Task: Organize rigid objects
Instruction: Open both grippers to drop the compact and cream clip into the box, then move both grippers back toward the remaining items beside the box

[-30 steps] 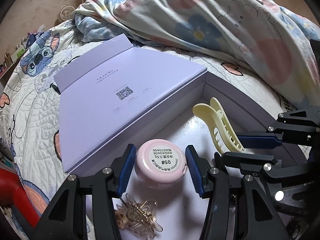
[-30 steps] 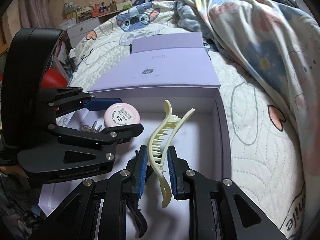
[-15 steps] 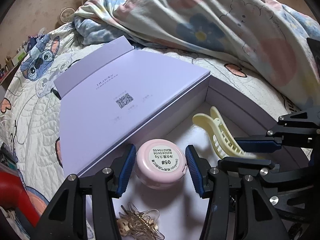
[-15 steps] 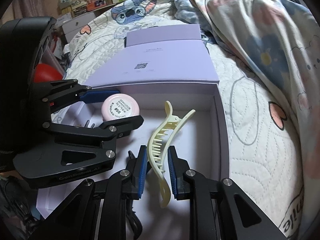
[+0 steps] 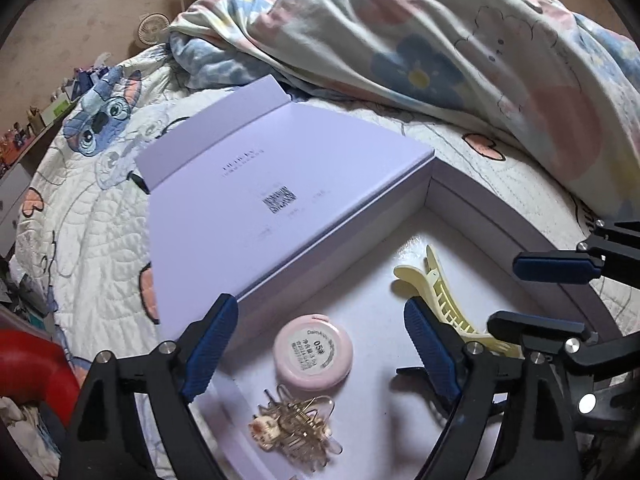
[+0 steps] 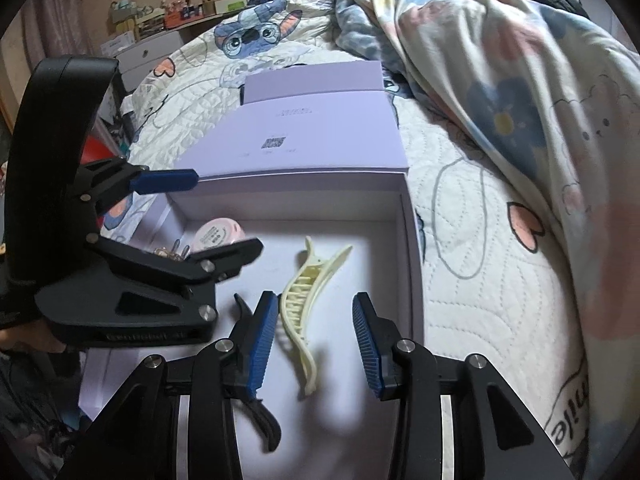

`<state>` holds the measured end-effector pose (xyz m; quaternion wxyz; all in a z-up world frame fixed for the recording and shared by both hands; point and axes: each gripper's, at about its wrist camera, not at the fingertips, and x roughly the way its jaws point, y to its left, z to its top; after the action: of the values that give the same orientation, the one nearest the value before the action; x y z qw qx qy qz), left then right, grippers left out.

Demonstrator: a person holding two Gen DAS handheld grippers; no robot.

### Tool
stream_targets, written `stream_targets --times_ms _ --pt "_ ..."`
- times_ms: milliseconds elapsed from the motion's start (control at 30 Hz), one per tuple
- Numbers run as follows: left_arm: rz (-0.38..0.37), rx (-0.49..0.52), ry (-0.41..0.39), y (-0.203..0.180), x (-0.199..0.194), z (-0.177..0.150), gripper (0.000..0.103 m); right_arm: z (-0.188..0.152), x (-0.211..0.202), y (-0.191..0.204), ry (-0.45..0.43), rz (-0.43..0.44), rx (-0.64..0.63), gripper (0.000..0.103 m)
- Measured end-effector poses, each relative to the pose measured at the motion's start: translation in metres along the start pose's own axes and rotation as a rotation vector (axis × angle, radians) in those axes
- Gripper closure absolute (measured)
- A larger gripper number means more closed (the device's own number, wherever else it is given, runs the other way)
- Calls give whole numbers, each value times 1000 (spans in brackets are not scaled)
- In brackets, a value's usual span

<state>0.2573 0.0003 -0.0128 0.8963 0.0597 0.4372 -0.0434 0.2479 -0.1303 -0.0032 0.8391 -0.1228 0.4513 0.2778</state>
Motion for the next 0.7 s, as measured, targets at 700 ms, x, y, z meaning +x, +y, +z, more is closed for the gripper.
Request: stream_targets --times_ms 700 --pt "26 -12 -116 -3 -87 1 13 -7 -88 22 -120 -49 -1 55"
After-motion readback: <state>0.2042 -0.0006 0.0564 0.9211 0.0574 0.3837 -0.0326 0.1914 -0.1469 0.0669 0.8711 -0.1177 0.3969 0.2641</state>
